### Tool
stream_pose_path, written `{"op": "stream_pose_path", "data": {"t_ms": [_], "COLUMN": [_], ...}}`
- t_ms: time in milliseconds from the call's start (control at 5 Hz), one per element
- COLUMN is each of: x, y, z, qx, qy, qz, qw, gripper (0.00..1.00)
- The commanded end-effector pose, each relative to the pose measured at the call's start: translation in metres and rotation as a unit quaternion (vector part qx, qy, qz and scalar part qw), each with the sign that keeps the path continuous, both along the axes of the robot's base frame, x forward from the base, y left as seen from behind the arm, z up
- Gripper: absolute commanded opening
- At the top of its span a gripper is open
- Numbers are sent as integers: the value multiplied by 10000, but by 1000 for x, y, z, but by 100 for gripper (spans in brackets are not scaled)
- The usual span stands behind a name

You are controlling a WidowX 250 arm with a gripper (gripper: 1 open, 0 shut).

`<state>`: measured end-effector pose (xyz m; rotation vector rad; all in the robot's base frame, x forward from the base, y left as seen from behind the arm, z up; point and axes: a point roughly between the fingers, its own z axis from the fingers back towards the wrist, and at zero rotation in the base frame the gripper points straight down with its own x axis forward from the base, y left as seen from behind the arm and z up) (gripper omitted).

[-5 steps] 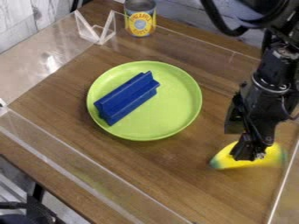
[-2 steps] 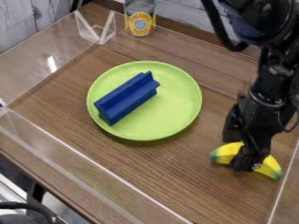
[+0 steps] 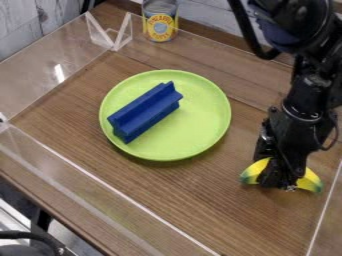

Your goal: Put the banana in the green plate

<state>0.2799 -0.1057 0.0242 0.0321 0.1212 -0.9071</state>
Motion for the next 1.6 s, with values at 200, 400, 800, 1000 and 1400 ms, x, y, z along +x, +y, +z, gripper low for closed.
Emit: {"op": "stream_pose_path", "data": {"t_ms": [200, 400, 800, 1000, 1400], "x": [9, 8, -10, -24, -36], "y": [8, 24, 83, 112, 122], "z": [71, 103, 136, 138, 130], "qx": [24, 145, 241, 210, 133], "qy": [-341, -323, -258, -286, -320], "qz": [105, 378, 1233, 1402, 1689], "qw": [9994, 9987, 9917, 9895, 9850], "gripper": [0, 0, 0, 0, 0]}}
